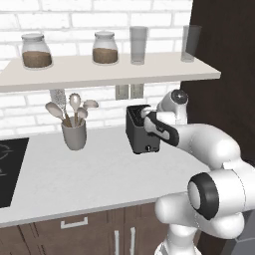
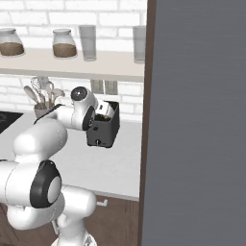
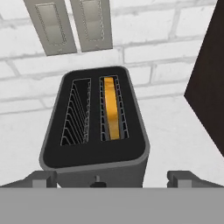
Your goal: Start the toaster. Once the lever pops up, take the bread to the plate on the dining counter.
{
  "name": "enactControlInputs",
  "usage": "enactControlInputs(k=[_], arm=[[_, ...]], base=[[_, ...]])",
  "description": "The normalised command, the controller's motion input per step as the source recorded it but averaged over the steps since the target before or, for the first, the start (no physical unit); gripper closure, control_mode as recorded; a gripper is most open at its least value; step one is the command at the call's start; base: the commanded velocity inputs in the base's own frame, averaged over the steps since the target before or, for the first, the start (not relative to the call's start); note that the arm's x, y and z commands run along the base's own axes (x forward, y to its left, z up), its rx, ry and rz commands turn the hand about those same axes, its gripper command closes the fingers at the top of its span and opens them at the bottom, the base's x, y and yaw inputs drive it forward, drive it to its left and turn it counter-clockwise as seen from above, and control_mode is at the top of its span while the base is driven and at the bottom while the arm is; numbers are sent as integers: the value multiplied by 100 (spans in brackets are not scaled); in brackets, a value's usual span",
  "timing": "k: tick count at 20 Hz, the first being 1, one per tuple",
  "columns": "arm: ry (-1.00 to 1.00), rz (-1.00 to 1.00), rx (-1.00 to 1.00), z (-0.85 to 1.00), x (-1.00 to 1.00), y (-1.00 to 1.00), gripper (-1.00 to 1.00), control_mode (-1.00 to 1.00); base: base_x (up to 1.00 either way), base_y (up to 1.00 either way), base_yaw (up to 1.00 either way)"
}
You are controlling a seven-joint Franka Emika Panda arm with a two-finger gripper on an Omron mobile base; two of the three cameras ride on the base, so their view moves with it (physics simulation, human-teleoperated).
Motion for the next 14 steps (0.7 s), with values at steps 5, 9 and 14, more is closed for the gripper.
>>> enactControlInputs(k=[5,9,14], arm=[[0,0,-6,-21,26,0,-100,-100],[0,0,-9,-12,42,0,-100,-100],[0,1,-10,-5,43,0,-100,-100]], base=[[0,0,0],[0,0,0],[0,0,0]])
